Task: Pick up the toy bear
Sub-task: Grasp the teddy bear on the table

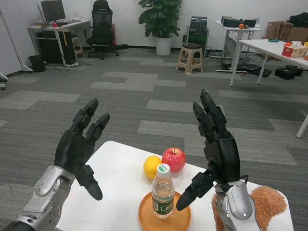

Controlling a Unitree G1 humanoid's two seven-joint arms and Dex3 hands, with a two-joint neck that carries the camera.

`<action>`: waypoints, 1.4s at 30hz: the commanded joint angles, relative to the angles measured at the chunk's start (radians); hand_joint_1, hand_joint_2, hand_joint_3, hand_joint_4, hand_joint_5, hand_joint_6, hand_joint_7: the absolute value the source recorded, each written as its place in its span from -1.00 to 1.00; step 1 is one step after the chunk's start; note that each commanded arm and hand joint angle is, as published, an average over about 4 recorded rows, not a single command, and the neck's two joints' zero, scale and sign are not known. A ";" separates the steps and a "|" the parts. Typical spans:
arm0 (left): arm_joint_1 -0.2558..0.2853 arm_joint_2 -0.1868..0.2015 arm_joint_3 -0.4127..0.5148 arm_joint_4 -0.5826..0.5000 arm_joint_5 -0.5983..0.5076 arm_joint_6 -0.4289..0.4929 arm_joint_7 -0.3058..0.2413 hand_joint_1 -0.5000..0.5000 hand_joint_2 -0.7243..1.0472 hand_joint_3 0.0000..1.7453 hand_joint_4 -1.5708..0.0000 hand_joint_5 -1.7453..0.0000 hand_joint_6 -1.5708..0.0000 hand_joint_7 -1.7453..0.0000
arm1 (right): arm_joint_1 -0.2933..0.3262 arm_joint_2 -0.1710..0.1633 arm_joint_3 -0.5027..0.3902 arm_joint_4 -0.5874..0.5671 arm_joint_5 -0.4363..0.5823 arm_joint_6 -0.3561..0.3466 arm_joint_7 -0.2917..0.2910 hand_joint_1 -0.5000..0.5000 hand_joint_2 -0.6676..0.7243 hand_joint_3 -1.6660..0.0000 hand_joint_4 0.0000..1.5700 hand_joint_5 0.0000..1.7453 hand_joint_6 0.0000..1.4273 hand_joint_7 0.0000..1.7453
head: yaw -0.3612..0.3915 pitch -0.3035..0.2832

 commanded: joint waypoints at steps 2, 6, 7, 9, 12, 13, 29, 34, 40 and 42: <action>-0.144 -0.016 -0.025 -0.021 0.083 0.041 -0.018 -0.91 -0.90 -0.90 1.00 0.53 1.00 0.84 | -0.085 -0.080 0.011 0.146 0.044 -0.149 -0.146 -0.92 0.91 1.00 -1.00 -1.00 -1.00 -1.00 | -0.002 0.348; -0.155 -0.017 -0.025 -0.006 0.083 0.041 -0.018 -0.93 -0.90 -0.90 1.00 0.53 1.00 0.84 | -0.096 -0.076 0.009 0.158 0.044 -0.149 -0.145 -0.92 0.91 1.00 -1.00 -1.00 -1.00 -1.00 | -0.001 0.231; -0.157 -0.018 -0.025 -0.002 0.083 0.041 -0.018 -0.93 -0.90 -0.90 1.00 0.53 1.00 0.84 | -0.099 -0.076 0.009 0.162 0.044 -0.149 -0.145 -0.92 0.91 1.00 -1.00 -1.00 -1.00 -1.00 | -0.001 0.230; -0.162 -0.020 -0.025 0.005 0.083 0.041 -0.018 -0.92 -0.90 -0.90 1.00 0.53 1.00 0.84 | -0.105 -0.076 0.009 0.170 0.044 -0.149 -0.145 -0.92 0.91 1.00 -1.00 -1.00 -1.00 -1.00 | -0.001 0.230; -0.167 -0.023 -0.026 0.015 0.083 0.041 -0.018 -0.93 -0.90 -0.90 1.00 0.53 1.00 0.84 | -0.114 -0.077 0.009 0.178 0.044 -0.149 -0.145 -0.90 0.91 1.00 -1.00 -1.00 -1.00 -1.00 | -0.001 0.229; -0.169 -0.025 -0.026 0.018 0.083 0.041 -0.018 -0.93 -0.90 -0.90 1.00 0.53 1.00 0.84 | -0.117 -0.077 0.009 0.181 0.044 -0.149 -0.145 -0.90 0.91 1.00 -1.00 -1.00 -1.00 -1.00 | -0.001 0.229; -0.196 -0.052 -0.027 0.075 0.092 0.038 -0.018 -0.92 -0.90 -0.90 1.00 0.53 1.00 0.84 | -0.142 -0.096 -0.007 0.227 0.048 -0.148 -0.140 -0.92 0.91 1.00 -1.00 -1.00 -1.00 -1.00 | -0.050 -0.163; -0.198 -0.052 -0.033 0.126 0.086 0.040 -0.022 -0.96 -0.90 -0.90 1.00 0.65 1.00 0.84 | -0.132 -0.103 -0.053 0.261 0.050 -0.146 -0.116 -0.92 0.86 1.00 -1.00 -1.00 -1.00 -1.00 | -0.067 -0.415; -0.198 -0.049 -0.044 0.190 0.065 0.041 -0.030 -0.96 -0.90 -0.90 1.00 0.65 1.00 0.84 | -0.114 -0.125 -0.093 0.290 0.050 -0.127 -0.079 -0.92 0.75 1.00 -1.00 -1.00 -1.00 -1.00 | -0.083 -0.533; -0.198 -0.043 -0.049 0.213 0.059 0.041 -0.035 -0.93 -0.90 -0.90 1.00 0.65 1.00 0.84 | -0.109 -0.137 -0.104 0.292 0.050 -0.112 -0.062 -0.92 0.73 1.00 -1.00 -1.00 -1.00 -1.00 | -0.091 -0.552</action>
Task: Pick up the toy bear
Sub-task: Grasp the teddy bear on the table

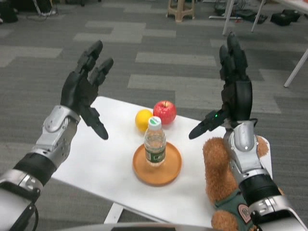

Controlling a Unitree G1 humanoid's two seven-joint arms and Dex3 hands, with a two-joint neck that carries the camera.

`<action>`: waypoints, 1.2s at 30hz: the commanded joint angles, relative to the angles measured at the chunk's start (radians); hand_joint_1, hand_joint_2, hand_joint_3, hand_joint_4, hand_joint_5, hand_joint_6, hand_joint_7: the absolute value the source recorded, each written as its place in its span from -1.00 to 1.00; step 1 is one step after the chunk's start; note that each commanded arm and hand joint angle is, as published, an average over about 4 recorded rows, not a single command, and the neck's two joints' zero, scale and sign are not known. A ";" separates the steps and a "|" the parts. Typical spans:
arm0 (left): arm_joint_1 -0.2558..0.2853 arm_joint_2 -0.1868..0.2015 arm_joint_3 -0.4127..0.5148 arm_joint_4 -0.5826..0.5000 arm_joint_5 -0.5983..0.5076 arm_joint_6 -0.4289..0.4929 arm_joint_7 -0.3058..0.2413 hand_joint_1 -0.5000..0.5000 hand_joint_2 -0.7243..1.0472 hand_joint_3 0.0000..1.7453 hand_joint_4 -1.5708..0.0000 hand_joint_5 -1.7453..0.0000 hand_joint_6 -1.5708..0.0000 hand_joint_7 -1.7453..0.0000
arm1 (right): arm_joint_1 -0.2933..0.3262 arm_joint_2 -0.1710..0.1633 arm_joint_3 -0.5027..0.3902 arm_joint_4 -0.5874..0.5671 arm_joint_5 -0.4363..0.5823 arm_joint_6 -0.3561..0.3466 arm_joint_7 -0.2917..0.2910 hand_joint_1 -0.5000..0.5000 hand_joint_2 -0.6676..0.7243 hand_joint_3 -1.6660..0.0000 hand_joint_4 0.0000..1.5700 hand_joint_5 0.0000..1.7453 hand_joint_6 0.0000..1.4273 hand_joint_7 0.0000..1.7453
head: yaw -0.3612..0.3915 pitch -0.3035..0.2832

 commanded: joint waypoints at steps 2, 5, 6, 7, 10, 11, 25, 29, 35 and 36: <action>-0.005 0.022 -0.020 0.047 -0.028 0.004 -0.018 -0.92 -0.90 -0.90 1.00 0.65 1.00 0.84 | 0.028 -0.032 -0.037 0.003 0.007 0.035 0.034 -0.92 0.68 1.00 -1.00 -1.00 -1.00 -1.00 | -0.015 -0.038; -0.003 0.047 -0.040 0.054 -0.051 0.005 -0.029 -0.94 -0.90 -0.90 1.00 0.62 1.00 0.84 | 0.052 -0.041 -0.062 -0.032 0.008 0.058 0.050 -0.92 0.64 1.00 -1.00 -1.00 -1.00 -1.00 | -0.014 -0.057; -0.001 0.057 -0.046 0.054 -0.057 0.007 -0.032 -0.94 -0.90 -0.90 1.00 0.62 1.00 0.84 | 0.064 -0.045 -0.072 -0.053 0.010 0.068 0.051 -0.92 0.61 1.00 -1.00 -1.00 -1.00 -1.00 | -0.009 -0.065; 0.001 0.071 -0.053 0.055 -0.065 0.008 -0.035 -0.94 -0.90 -0.90 1.00 0.62 1.00 0.84 | 0.082 -0.050 -0.084 -0.082 0.013 0.083 0.052 -0.92 0.59 1.00 -1.00 -1.00 -1.00 -1.00 | -0.005 -0.072; 0.004 0.095 -0.066 0.058 -0.081 0.010 -0.038 -0.96 -0.90 -0.90 1.00 0.65 1.00 0.84 | 0.117 -0.057 -0.103 -0.135 0.024 0.114 0.052 -0.92 0.55 1.00 -1.00 -1.00 -1.00 -1.00 | -0.014 -0.085; 0.004 0.100 -0.073 0.060 -0.088 0.010 -0.040 -0.94 -0.90 -0.90 1.00 0.65 1.00 0.84 | 0.128 -0.060 -0.107 -0.152 0.029 0.128 0.052 -0.92 0.52 1.00 -1.00 -1.00 -1.00 -1.00 | -0.026 -0.089; -0.005 0.136 -0.156 0.108 -0.165 0.010 -0.047 -0.94 -0.90 -0.90 1.00 0.65 1.00 0.84 | 0.231 -0.075 -0.157 -0.355 0.062 0.214 0.012 -0.83 0.02 1.00 -1.00 -0.89 -1.00 -0.92 | -0.117 -0.135; -0.005 0.135 -0.157 0.109 -0.170 0.010 -0.048 -0.96 -0.90 -0.90 1.00 0.65 1.00 0.84 | 0.293 -0.075 -0.182 -0.429 0.073 0.232 -0.001 -0.85 -0.18 1.00 -1.00 -0.86 -1.00 -0.86 | -0.091 -0.152; -0.005 0.134 -0.159 0.115 -0.173 0.010 -0.048 -0.93 -0.90 -0.90 1.00 0.65 1.00 0.84 | 0.371 -0.063 -0.256 -0.500 0.089 0.235 -0.036 -0.92 -0.30 1.00 -1.00 -0.78 -1.00 -0.84 | -0.113 -0.178; -0.005 0.134 -0.159 0.117 -0.174 0.010 -0.048 -0.94 -0.90 -0.90 1.00 0.65 1.00 0.84 | 0.383 -0.062 -0.269 -0.508 0.091 0.235 -0.039 -0.92 -0.30 1.00 -1.00 -0.78 -1.00 -0.84 | -0.149 -0.174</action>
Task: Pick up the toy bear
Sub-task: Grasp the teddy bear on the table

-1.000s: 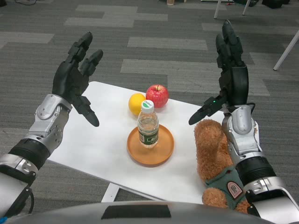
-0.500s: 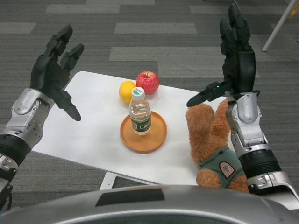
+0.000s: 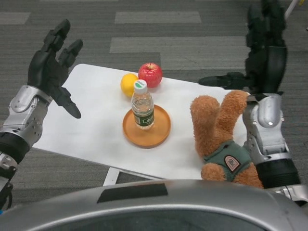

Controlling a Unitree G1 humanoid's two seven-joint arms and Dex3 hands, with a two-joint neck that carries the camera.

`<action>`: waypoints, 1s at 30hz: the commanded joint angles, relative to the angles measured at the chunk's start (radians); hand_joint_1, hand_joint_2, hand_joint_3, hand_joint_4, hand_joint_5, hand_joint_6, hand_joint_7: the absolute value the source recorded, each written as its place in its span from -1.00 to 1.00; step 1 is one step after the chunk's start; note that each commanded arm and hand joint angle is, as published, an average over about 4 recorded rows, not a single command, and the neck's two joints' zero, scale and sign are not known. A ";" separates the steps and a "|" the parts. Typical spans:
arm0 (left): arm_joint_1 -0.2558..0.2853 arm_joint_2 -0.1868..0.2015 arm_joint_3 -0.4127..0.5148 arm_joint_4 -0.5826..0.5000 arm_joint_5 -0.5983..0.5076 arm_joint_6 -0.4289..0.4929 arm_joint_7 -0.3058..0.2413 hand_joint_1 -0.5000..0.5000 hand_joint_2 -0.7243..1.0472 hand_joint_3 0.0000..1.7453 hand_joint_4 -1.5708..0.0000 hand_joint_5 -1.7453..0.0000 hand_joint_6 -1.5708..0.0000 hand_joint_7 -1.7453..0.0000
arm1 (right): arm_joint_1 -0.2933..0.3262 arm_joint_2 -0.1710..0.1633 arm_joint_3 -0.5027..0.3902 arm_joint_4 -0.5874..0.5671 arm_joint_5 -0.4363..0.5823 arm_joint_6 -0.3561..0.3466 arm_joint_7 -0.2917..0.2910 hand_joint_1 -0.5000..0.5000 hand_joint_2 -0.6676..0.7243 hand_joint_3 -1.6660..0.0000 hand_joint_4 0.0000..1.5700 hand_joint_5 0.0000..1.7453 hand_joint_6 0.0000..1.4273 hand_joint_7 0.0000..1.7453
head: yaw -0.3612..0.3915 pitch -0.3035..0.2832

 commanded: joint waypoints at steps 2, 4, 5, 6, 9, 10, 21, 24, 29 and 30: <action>-0.003 0.010 -0.005 0.016 -0.013 0.001 0.001 -0.96 -0.90 -0.90 1.00 0.65 1.00 0.84 | 0.056 0.008 -0.064 -0.043 0.016 0.003 -0.014 -0.90 -0.30 1.00 -1.00 -0.78 -1.00 -0.82 | -0.164 0.016; -0.009 0.010 -0.018 0.023 -0.022 -0.001 0.000 -0.96 -0.90 -0.90 1.00 0.65 1.00 0.84 | 0.088 0.019 -0.100 -0.051 0.018 0.003 -0.014 -0.88 -0.27 1.00 -1.00 -0.78 -1.00 -0.78 | -0.293 0.039; -0.011 0.010 -0.024 0.026 -0.026 -0.002 0.000 -0.96 -0.90 -0.90 1.00 0.65 1.00 0.84 | 0.104 0.024 -0.118 -0.056 0.019 0.003 -0.014 -0.88 -0.27 1.00 -1.00 -0.78 -1.00 -0.76 | -0.364 0.053; -0.013 0.010 -0.030 0.027 -0.029 -0.002 0.000 -0.96 -0.90 -0.90 1.00 0.65 1.00 0.84 | 0.118 0.031 -0.132 -0.058 0.019 0.002 -0.014 -0.88 -0.27 1.00 -1.00 -0.78 -1.00 -0.76 | -0.416 0.066; -0.015 0.014 -0.038 0.027 -0.033 -0.003 0.000 -0.96 -0.90 -0.90 1.00 0.65 1.00 0.84 | 0.168 0.057 -0.181 -0.061 0.021 0.001 -0.014 -0.88 -0.27 1.00 -1.00 -0.78 -1.00 -0.76 | -0.536 0.096; -0.015 0.016 -0.041 0.027 -0.035 -0.003 0.000 -0.96 -0.90 -0.90 1.00 0.65 1.00 0.84 | 0.182 0.064 -0.194 -0.062 0.021 0.001 -0.014 -0.88 -0.27 1.00 -1.00 -0.78 -1.00 -0.76 | -0.584 0.111; -0.044 0.030 -0.118 0.058 -0.073 -0.004 0.000 -0.94 -0.90 -0.90 1.00 0.65 1.00 0.84 | 0.290 0.116 -0.320 -0.060 0.028 -0.001 -0.014 -0.90 -0.18 1.00 -1.00 -0.67 -1.00 -0.68 | -0.792 0.150; -0.054 0.031 -0.136 0.069 -0.085 -0.005 0.000 -0.96 -0.87 -0.90 1.00 0.65 1.00 0.84 | 0.309 0.128 -0.343 -0.059 0.029 -0.001 -0.014 -0.92 -0.18 1.00 -1.00 -0.67 -1.00 -0.68 | -0.759 0.099; -0.073 0.031 -0.163 0.085 -0.095 -0.005 0.000 -0.96 -0.90 -0.90 1.00 0.65 1.00 0.84 | 0.341 0.140 -0.362 -0.064 0.032 -0.001 -0.014 -0.88 -0.18 1.00 -1.00 -0.67 -1.00 -0.68 | -0.769 0.065; -0.076 0.031 -0.166 0.086 -0.096 -0.005 0.000 -0.96 -0.90 -0.90 1.00 0.65 1.00 0.84 | 0.348 0.141 -0.362 -0.067 0.032 -0.001 -0.014 -0.90 -0.18 1.00 -1.00 -0.67 -1.00 -0.66 | -0.768 0.055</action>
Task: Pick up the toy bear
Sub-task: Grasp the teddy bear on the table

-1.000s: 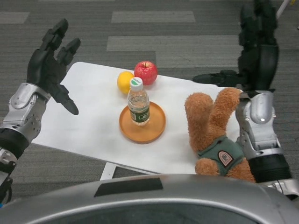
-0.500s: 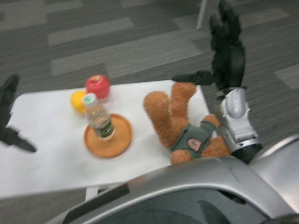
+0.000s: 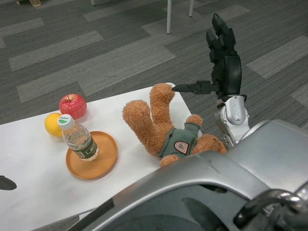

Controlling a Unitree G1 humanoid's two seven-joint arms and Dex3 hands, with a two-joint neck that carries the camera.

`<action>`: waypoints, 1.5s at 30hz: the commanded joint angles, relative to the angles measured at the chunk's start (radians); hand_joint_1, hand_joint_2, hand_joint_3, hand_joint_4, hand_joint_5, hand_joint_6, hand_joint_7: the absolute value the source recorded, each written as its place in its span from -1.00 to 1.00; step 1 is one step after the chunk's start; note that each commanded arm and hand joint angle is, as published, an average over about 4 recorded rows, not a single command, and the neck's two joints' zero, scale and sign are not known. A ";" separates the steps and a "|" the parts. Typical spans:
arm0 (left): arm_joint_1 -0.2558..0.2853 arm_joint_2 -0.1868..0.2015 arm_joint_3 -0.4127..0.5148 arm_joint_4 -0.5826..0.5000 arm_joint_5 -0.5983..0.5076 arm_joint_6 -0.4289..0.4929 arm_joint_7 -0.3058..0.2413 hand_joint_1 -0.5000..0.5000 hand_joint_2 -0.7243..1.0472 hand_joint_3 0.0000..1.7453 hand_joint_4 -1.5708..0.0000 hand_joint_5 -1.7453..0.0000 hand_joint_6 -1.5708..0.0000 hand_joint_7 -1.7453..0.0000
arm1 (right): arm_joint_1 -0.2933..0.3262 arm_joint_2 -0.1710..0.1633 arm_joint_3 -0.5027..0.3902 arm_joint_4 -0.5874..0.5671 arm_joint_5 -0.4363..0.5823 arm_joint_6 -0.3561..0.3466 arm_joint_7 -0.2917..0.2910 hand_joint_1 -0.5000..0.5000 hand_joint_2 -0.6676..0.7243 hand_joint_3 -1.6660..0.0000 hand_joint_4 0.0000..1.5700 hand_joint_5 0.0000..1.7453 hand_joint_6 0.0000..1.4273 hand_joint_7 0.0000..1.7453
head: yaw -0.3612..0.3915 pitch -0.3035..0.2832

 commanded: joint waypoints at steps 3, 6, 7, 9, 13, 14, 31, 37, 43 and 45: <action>-0.029 0.018 -0.022 0.017 -0.014 -0.004 0.000 -0.94 -0.90 -0.90 1.00 0.65 1.00 0.84 | 0.054 0.007 -0.009 -0.036 0.012 -0.003 -0.001 -0.88 -0.18 1.00 -1.00 -0.67 -1.00 -0.60 | 0.018 -0.042; -0.029 0.018 -0.027 0.017 -0.016 -0.004 0.000 -0.96 -0.90 -0.90 1.00 0.65 1.00 0.84 | 0.095 -0.008 0.010 -0.068 0.013 -0.003 0.000 -0.88 -0.20 1.00 -1.00 -0.67 -1.00 -0.54 | 0.025 -0.063; -0.029 0.018 -0.028 0.017 -0.016 -0.004 0.000 -0.96 -0.90 -0.90 1.00 0.65 1.00 0.84 | 0.110 -0.017 0.023 -0.079 0.013 -0.003 0.001 -0.90 -0.23 1.00 -1.00 -0.67 -1.00 -0.52 | 0.025 -0.071; -0.029 0.018 -0.031 0.017 -0.016 -0.004 0.000 -0.96 -0.90 -0.90 1.00 0.65 1.00 0.84 | 0.128 -0.033 0.043 -0.094 0.013 -0.003 0.001 -0.90 -0.27 1.00 -1.00 -0.67 -1.00 -0.50 | 0.019 -0.073; -0.031 0.018 -0.037 0.020 -0.017 -0.004 0.000 -0.96 -0.90 -0.90 1.00 0.65 1.00 0.84 | 0.164 -0.079 0.078 -0.117 0.016 -0.001 0.004 -0.92 -0.36 1.00 -1.00 -0.67 -1.00 -0.40 | 0.018 -0.075; -0.033 0.018 -0.038 0.020 -0.018 -0.004 0.000 -0.96 -0.90 -0.90 1.00 0.65 1.00 0.84 | 0.172 -0.090 0.083 -0.120 0.018 -0.001 0.005 -0.92 -0.36 1.00 -1.00 -0.67 -1.00 -0.38 | 0.019 -0.078; -0.064 0.014 -0.081 0.049 -0.026 -0.004 -0.001 -0.96 -0.90 -0.90 1.00 0.65 1.00 0.84 | 0.288 -0.197 0.208 -0.153 0.024 0.008 0.058 -0.88 -0.45 0.93 -1.00 -0.67 -1.00 -0.18 | 0.009 -0.119; -0.075 0.009 -0.099 0.058 -0.030 -0.004 -0.001 -0.96 -0.90 -0.90 1.00 0.65 1.00 0.84 | 0.304 -0.275 0.271 -0.153 0.024 0.012 0.059 -0.83 -0.45 0.90 -1.00 -0.67 -1.00 -0.04 | 0.009 -0.128; -0.080 0.006 -0.108 0.063 -0.032 -0.004 -0.001 -0.93 -0.90 -0.90 1.00 0.65 1.00 0.84 | 0.289 -0.328 0.349 -0.150 0.024 0.020 0.059 -0.83 -0.45 0.90 -1.00 -0.67 -1.00 -0.04 | 0.017 -0.133; -0.080 0.006 -0.110 0.063 -0.032 -0.004 0.000 -0.93 -0.90 -0.90 1.00 0.65 1.00 0.84 | 0.287 -0.348 0.371 -0.141 0.024 0.020 0.059 -0.83 -0.45 0.90 -1.00 -0.67 -1.00 0.00 | 0.022 -0.135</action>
